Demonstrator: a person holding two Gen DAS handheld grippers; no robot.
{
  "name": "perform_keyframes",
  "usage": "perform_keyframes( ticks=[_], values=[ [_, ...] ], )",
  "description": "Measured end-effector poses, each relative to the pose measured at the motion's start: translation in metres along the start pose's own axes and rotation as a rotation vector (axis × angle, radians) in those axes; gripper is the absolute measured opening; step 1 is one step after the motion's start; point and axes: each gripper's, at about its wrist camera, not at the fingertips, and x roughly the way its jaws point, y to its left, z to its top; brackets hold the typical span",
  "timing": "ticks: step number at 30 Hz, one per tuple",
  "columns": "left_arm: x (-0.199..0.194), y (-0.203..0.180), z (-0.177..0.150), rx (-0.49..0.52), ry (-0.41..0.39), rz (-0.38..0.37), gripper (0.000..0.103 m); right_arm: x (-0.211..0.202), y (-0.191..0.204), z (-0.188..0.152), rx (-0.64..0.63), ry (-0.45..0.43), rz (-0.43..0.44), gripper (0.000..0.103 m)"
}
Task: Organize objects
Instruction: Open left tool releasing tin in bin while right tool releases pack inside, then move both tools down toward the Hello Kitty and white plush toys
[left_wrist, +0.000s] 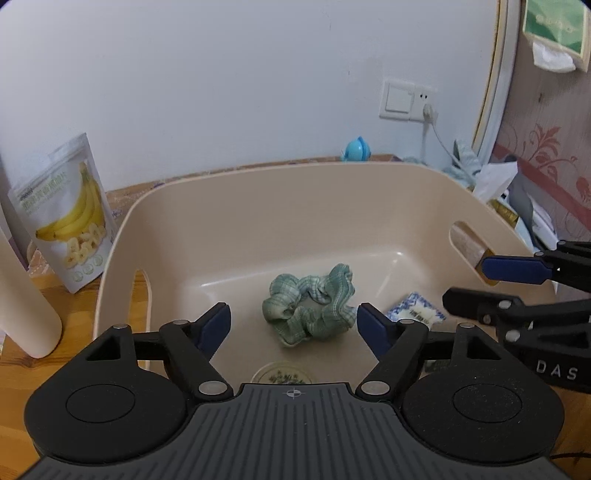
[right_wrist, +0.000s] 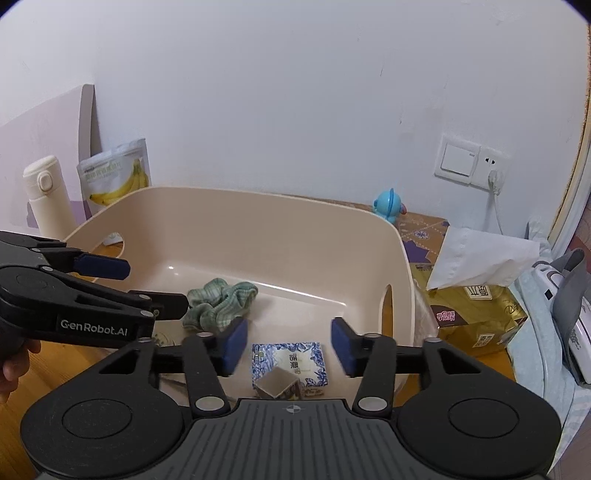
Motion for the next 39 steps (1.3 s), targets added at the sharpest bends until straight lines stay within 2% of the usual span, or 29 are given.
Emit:
perform_keyframes(
  ticks=[5,12,14,20,31,39],
  values=[
    [-0.014,0.001,0.004,-0.010,-0.039,0.018,0.083,-0.013,-0.003,0.003,0.014,-0.029,0.002,0.073],
    [-0.036,0.000,0.005,-0.014,-0.083,0.021,0.085,-0.033,-0.006,0.002,0.040,-0.056,0.009,0.082],
    [-0.042,-0.001,0.004,-0.010,-0.092,0.020,0.085,-0.039,-0.007,0.001,0.045,-0.064,0.013,0.090],
    [-0.062,-0.001,0.001,-0.028,-0.120,0.014,0.087,-0.058,-0.008,-0.004,0.050,-0.083,0.022,0.097],
    [-0.087,-0.004,-0.020,-0.025,-0.139,0.006,0.089,-0.079,-0.006,-0.022,0.044,-0.073,0.004,0.101],
    [-0.099,-0.009,-0.042,-0.007,-0.130,-0.022,0.090,-0.081,-0.006,-0.050,0.051,-0.033,-0.002,0.103]
  ],
)
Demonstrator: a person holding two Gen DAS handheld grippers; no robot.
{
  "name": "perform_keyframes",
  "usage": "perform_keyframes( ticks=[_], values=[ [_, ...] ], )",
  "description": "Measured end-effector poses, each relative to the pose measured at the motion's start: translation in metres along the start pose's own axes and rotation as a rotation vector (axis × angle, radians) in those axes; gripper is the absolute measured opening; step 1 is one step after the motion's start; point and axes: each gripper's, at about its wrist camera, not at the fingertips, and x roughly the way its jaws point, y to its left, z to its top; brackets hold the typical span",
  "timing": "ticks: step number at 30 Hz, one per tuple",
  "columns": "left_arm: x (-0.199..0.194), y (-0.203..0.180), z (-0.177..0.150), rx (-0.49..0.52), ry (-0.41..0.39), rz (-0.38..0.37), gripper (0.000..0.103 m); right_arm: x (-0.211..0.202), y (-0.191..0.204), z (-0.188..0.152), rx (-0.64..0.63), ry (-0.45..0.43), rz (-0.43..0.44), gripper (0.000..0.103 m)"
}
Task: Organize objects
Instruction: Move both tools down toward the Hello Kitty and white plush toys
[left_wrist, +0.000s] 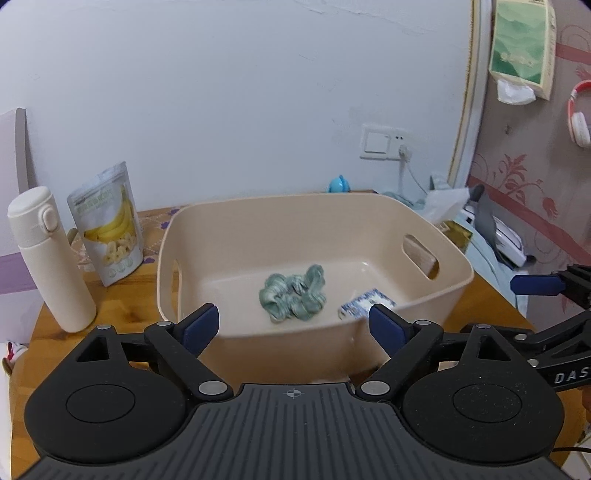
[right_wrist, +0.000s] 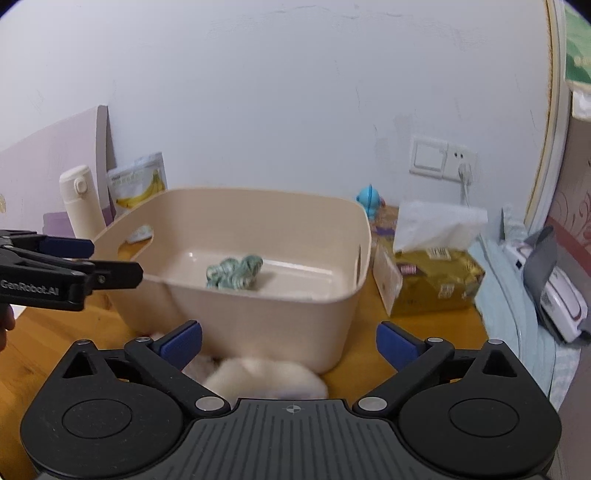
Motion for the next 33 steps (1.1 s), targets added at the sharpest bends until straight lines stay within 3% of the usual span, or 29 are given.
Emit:
perform_keyframes(
  ticks=[15,33],
  values=[
    [0.006,-0.017,-0.037,0.017,0.094,-0.048,0.090,0.005,-0.005,-0.038,-0.007,0.103,0.005,0.103],
    [0.040,-0.023,-0.061,0.054,0.213,-0.050,0.090,0.037,-0.004,-0.050,-0.019,0.182,0.024,0.103]
  ],
)
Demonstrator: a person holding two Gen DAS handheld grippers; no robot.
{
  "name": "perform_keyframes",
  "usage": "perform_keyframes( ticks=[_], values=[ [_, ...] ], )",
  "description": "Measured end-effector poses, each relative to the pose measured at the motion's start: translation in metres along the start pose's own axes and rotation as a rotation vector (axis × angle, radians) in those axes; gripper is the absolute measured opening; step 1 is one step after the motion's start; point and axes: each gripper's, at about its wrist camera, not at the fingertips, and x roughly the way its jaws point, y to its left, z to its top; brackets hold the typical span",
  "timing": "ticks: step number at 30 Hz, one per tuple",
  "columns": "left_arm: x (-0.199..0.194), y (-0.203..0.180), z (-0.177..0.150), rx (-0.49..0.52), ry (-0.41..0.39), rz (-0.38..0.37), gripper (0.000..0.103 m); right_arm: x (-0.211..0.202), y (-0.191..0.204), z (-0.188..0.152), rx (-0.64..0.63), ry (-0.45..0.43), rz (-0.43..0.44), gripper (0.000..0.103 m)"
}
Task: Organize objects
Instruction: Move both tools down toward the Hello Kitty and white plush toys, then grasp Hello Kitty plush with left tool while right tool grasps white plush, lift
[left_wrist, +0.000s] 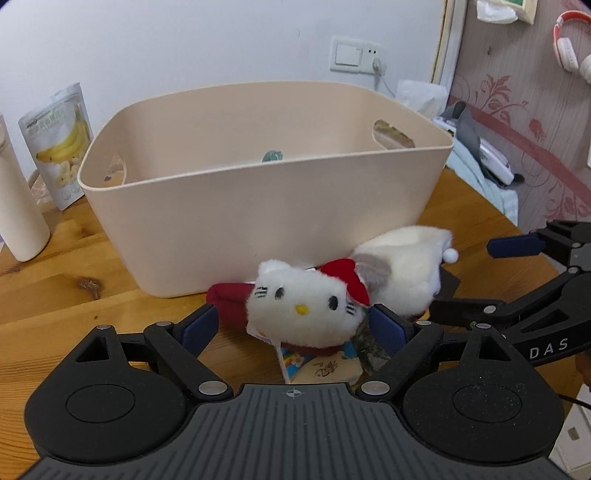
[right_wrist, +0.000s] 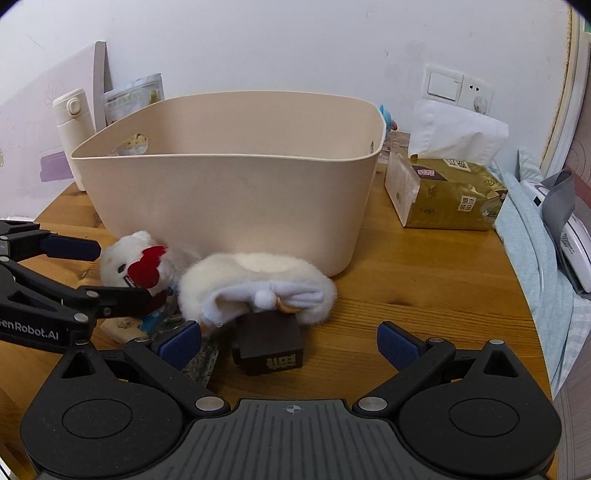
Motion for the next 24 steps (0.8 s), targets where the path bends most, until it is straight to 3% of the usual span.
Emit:
perform_keyframes(
  ticks=[14,21,24],
  values=[
    [0.018,0.008,0.008,-0.014,0.006,0.031,0.090,0.024,-0.007,0.013,0.051,0.003,0.040,0.103],
    [0.025,0.014,0.007,-0.020,0.011,0.010,0.090,0.038,-0.016,0.017,0.116,0.013,0.055,0.103],
    [0.027,0.014,0.008,-0.015,0.004,0.009,0.087,0.041,-0.017,0.018,0.126,0.002,0.051,0.092]
  ],
)
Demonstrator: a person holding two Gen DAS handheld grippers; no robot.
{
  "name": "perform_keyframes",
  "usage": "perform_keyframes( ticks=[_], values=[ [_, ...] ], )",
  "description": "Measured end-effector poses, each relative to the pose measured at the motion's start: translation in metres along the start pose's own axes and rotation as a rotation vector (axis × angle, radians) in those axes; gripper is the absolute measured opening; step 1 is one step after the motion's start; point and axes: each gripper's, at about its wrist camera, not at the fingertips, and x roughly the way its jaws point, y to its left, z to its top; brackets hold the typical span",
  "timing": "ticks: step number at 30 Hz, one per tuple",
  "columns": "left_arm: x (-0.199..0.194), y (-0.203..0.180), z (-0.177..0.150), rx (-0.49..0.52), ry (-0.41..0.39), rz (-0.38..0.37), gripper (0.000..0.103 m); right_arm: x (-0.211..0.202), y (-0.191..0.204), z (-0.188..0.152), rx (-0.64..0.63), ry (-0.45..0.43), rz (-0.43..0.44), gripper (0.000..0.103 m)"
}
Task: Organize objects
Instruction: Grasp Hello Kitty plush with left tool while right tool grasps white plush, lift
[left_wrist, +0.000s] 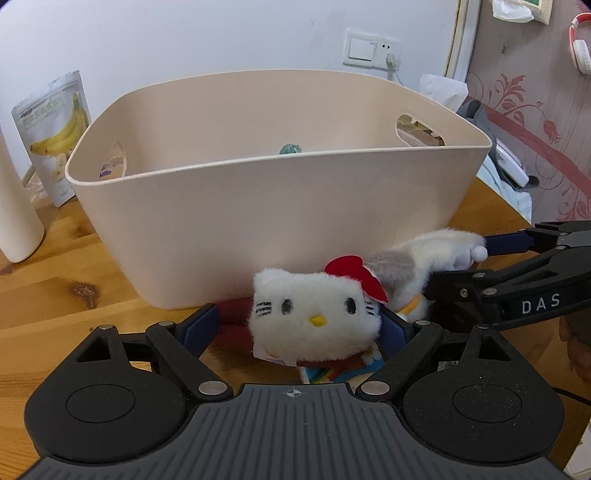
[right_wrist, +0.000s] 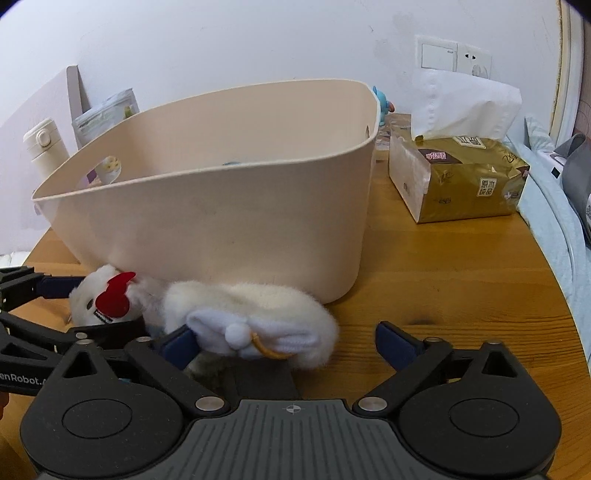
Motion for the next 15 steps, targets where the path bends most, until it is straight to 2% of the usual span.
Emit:
perform_keyframes(
  ticks=[4,7,9,11,15],
  values=[
    [0.002,-0.001,0.002,0.012,0.000,-0.005,0.082,0.004,-0.002,0.001,0.040,0.009,0.020,0.070],
    [0.002,-0.002,0.002,0.024,-0.010,-0.013,0.075,0.003,0.003,0.000,0.023,0.006,0.022,0.056],
    [0.001,-0.003,0.002,0.025,-0.015,-0.018,0.072,0.001,0.007,-0.001,0.002,0.001,0.015,0.050],
    [0.001,-0.003,0.001,0.022,-0.018,-0.019,0.069,-0.002,0.009,-0.002,-0.009,-0.002,0.015,0.037],
    [-0.004,-0.001,-0.002,0.009,-0.028,-0.027,0.062,-0.009,0.009,-0.005,-0.016,-0.015,0.012,0.028]
  ],
)
